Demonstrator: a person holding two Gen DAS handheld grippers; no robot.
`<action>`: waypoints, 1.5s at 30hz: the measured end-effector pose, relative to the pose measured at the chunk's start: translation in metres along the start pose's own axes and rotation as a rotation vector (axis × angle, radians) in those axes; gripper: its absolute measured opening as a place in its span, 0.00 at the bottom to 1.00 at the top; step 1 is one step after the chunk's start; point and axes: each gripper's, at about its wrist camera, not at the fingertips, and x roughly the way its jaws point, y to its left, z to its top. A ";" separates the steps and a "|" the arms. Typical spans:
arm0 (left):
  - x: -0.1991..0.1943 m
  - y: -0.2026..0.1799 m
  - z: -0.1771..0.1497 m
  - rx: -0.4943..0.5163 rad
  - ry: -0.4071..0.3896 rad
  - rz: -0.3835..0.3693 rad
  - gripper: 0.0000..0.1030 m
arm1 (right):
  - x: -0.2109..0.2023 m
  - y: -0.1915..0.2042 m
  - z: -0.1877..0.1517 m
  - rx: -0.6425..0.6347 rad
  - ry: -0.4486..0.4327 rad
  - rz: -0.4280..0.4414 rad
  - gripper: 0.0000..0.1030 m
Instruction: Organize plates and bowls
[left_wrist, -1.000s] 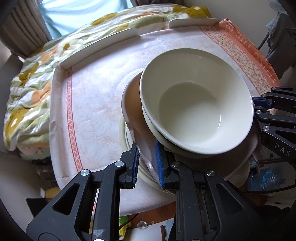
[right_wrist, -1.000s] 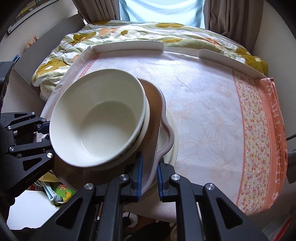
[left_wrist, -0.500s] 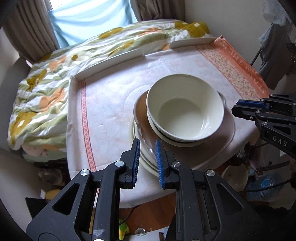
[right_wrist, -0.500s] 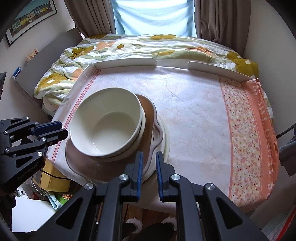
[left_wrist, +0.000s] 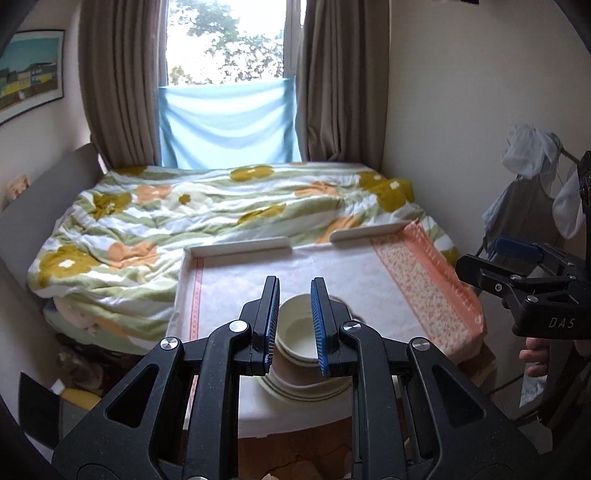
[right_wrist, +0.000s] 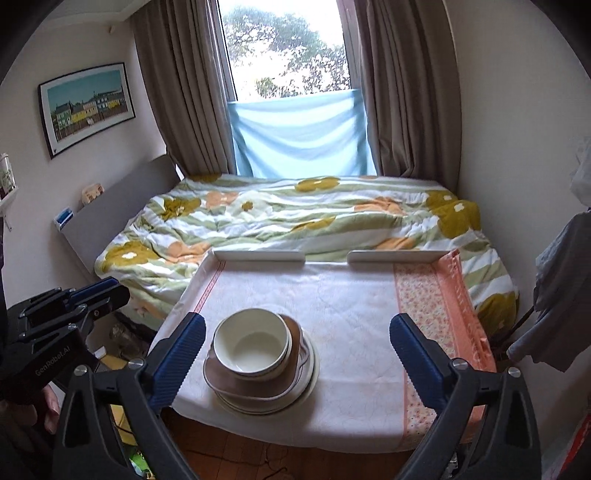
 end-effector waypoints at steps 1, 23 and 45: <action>-0.007 -0.002 0.003 -0.012 -0.023 -0.009 0.15 | -0.007 -0.001 0.004 0.003 -0.015 0.000 0.99; -0.045 -0.030 -0.015 -0.086 -0.192 0.129 1.00 | -0.052 -0.010 -0.001 -0.055 -0.173 -0.107 0.99; -0.048 -0.029 -0.014 -0.071 -0.211 0.150 1.00 | -0.050 -0.015 0.001 -0.035 -0.194 -0.131 0.99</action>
